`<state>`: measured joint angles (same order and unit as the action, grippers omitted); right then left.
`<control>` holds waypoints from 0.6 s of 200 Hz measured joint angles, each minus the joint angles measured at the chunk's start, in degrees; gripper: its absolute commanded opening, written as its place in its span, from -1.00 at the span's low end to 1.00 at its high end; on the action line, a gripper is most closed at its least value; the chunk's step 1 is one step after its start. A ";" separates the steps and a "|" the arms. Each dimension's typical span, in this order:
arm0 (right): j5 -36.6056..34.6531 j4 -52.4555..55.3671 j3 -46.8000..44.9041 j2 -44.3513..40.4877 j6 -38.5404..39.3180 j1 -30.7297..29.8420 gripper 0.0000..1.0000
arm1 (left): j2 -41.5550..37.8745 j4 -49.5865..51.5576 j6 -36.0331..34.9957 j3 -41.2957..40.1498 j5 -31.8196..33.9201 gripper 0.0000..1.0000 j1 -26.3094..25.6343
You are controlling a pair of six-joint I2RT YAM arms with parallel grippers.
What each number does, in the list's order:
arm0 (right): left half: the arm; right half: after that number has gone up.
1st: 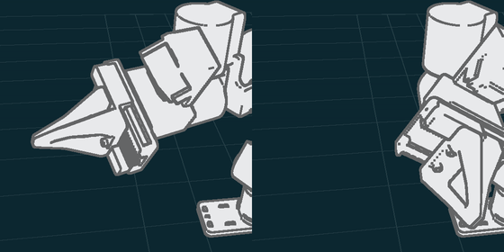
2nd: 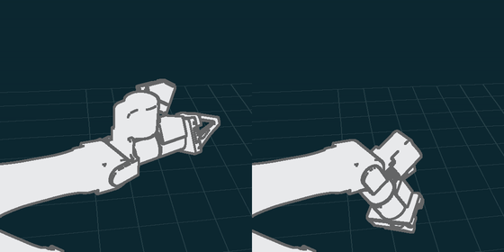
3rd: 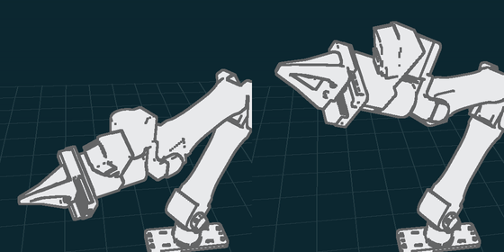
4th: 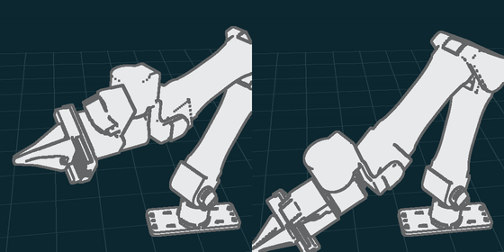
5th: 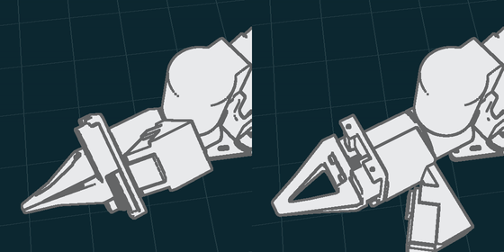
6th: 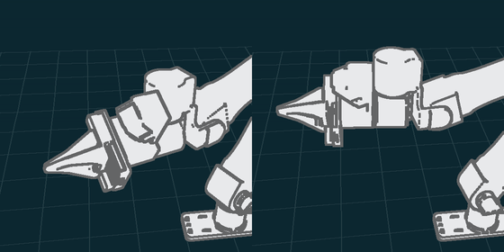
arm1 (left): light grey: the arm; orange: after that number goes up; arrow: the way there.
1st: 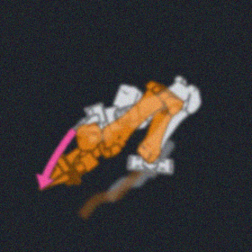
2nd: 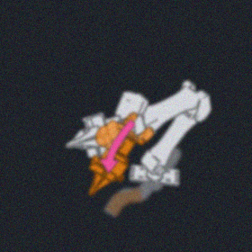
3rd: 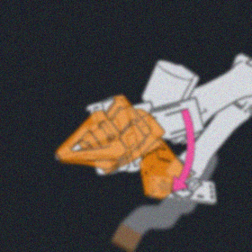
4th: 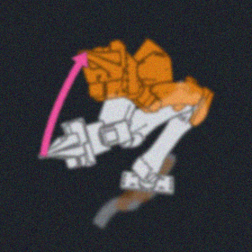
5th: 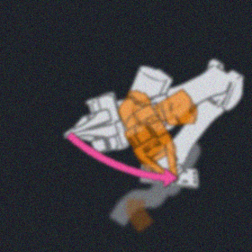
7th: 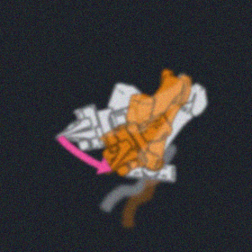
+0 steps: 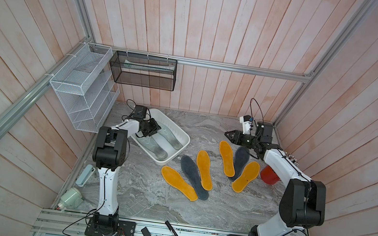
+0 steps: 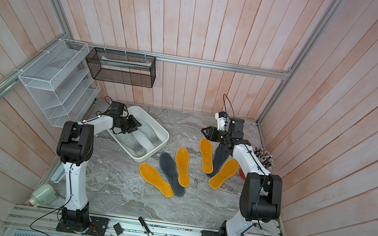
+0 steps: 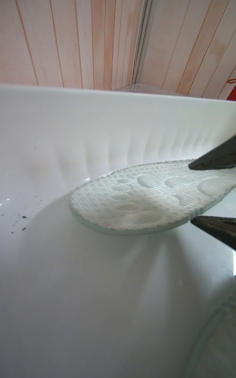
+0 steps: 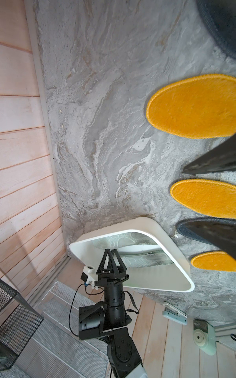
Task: Put the insoles into the storage box
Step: Place the insole in the storage box.
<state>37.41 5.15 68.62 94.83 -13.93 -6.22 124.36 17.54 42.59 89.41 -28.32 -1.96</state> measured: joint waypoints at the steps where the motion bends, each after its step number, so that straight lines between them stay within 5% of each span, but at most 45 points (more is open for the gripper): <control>1: 0.00 0.00 -0.02 0.00 0.00 0.00 -0.19 | 0.00 0.02 0.00 0.02 0.00 -0.22 0.00; 120: 0.22 0.04 -0.02 0.02 0.11 0.04 -0.14 | -1.29 4.55 -0.61 1.51 0.26 -0.12 0.20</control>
<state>37.63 5.19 68.60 94.85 -13.82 -6.17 123.07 22.09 41.98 90.91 -28.05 -1.76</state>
